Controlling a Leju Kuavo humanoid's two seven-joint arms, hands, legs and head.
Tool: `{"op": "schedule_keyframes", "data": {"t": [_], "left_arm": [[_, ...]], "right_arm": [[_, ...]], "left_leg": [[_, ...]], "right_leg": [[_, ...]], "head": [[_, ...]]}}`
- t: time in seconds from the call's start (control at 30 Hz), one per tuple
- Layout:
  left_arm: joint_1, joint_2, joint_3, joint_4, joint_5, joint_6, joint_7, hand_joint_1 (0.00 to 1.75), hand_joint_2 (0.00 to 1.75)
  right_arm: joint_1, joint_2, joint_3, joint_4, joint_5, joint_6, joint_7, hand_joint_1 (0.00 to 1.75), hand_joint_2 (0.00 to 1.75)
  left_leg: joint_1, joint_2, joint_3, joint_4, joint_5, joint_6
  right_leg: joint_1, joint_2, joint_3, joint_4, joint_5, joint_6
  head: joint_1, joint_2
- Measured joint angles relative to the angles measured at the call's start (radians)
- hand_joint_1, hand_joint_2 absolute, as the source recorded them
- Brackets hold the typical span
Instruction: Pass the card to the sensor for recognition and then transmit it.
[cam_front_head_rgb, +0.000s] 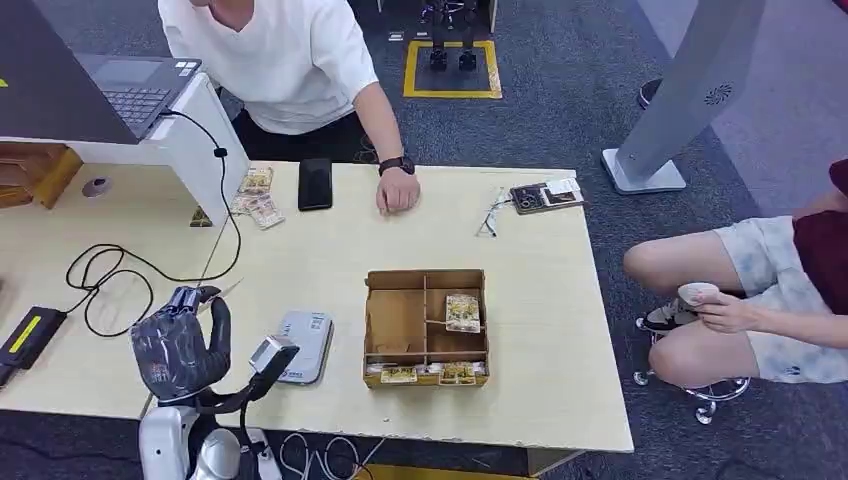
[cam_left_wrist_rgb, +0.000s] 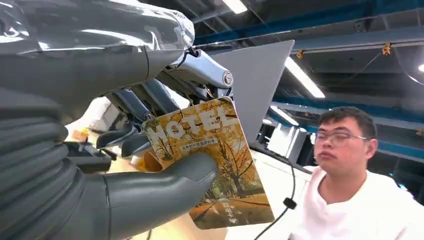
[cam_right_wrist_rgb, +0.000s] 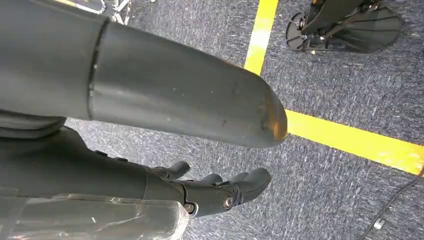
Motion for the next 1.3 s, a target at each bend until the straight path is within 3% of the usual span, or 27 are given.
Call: {"op": "schedule_keyframes", "data": {"t": [0.27,0.33,0.43,0.53,0.73,0.83,1.13,1.3], "left_arm": [[0.006,0.0,0.027,0.0,-0.078,0.0,0.028,1.75,1.75],[0.014,0.005,0.022,0.0,-0.132,0.0,0.099,1.75,1.75],[0.052,0.04,-0.051,0.0,-0.165,0.0,0.258,1.75,1.75],[0.075,0.13,-0.17,0.01,-0.166,0.0,0.391,1.75,1.75],[0.089,0.269,-0.37,0.039,-0.166,0.0,0.58,1.75,1.75],[0.089,0.314,-0.455,0.061,-0.166,0.0,0.644,1.75,1.75],[0.081,0.38,-0.611,0.122,-0.166,0.0,0.723,1.75,1.75],[0.081,0.383,-0.645,0.165,-0.166,0.0,0.701,1.75,1.75]], "right_arm": [[0.0,0.0,0.0,0.0,0.0,-0.001,-0.002,0.0,0.0],[-0.001,0.0,0.0,0.0,0.0,-0.001,-0.006,0.0,0.0],[0.0,0.0,0.0,0.0,0.001,0.003,-0.016,0.0,0.0],[-0.001,0.0,0.0,0.0,0.001,0.002,-0.017,0.0,0.0],[-0.001,-0.002,0.0,0.0,0.0,-0.001,-0.017,0.0,0.0],[-0.001,-0.002,0.0,0.0,0.0,-0.001,-0.017,0.0,0.0],[-0.001,-0.003,0.0,0.0,-0.004,-0.001,-0.018,0.0,0.0],[0.002,-0.003,0.0,-0.005,-0.006,0.011,-0.018,0.0,0.0]], "left_leg": [[0.0,0.0,0.0,0.0,0.0,0.0],[0.0,0.0,0.0,0.0,0.0,0.0],[0.0,0.0,0.0,0.0,0.0,0.0],[0.0,0.0,0.0,0.0,0.0,0.0],[0.0,0.0,0.0,0.0,0.0,0.0],[0.0,0.0,0.0,0.0,0.0,0.0],[0.0,0.0,0.0,0.0,0.0,0.0],[0.0,0.0,0.0,0.0,0.0,0.0]], "right_leg": [[0.0,0.0,0.0,0.0,0.0,0.0],[0.0,0.0,0.0,0.0,0.0,0.0],[0.0,0.001,-0.001,0.0,0.0,0.0],[0.0,0.0,-0.001,0.0,0.0,0.0],[0.0,0.001,-0.001,0.0,0.0,0.0],[0.0,0.001,-0.001,0.0,0.0,0.0],[0.0,0.001,-0.001,0.0,0.0,0.0],[0.0,0.001,-0.001,0.0,0.0,0.0]], "head": [[0.0,0.0],[0.0,0.0],[0.0,0.0],[0.0,0.0],[0.0,0.0],[0.0,0.0],[0.0,0.0],[0.0,0.0]]}}
